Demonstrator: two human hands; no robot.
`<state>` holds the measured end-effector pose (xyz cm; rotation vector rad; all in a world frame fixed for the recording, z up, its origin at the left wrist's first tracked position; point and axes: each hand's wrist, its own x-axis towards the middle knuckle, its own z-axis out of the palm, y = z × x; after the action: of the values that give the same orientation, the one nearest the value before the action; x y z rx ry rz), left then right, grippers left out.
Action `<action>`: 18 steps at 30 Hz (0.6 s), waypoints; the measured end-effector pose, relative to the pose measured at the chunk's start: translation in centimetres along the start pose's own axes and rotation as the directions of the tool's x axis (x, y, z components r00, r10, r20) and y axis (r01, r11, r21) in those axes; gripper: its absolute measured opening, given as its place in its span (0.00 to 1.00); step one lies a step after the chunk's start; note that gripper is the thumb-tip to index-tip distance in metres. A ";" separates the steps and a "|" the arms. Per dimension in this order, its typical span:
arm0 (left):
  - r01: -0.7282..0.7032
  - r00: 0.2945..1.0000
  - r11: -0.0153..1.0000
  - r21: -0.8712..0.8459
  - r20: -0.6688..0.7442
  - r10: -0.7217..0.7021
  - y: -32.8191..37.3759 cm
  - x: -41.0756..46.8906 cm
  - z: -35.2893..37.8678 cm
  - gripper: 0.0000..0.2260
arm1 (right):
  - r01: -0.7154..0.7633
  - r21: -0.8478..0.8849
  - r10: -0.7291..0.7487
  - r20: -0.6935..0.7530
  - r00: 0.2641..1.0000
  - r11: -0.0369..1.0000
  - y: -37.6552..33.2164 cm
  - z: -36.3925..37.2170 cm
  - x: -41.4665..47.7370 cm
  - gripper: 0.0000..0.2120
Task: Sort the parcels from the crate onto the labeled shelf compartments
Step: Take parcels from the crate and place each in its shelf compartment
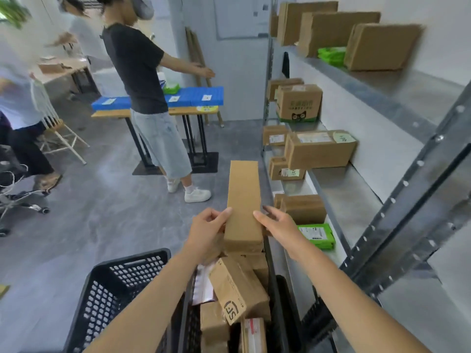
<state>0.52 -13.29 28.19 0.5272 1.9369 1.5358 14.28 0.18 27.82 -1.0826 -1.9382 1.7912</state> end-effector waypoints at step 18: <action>-0.267 0.964 0.961 -0.073 -0.031 0.265 5.1 -2.3 -5.7 0.22 | 0.143 0.116 -0.140 -0.034 0.990 0.983 -8.9 2.3 -2.0 0.13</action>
<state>-1.90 -17.64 34.42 0.7660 1.8730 1.7802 11.21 -2.39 36.39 -0.9011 -1.8198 1.7808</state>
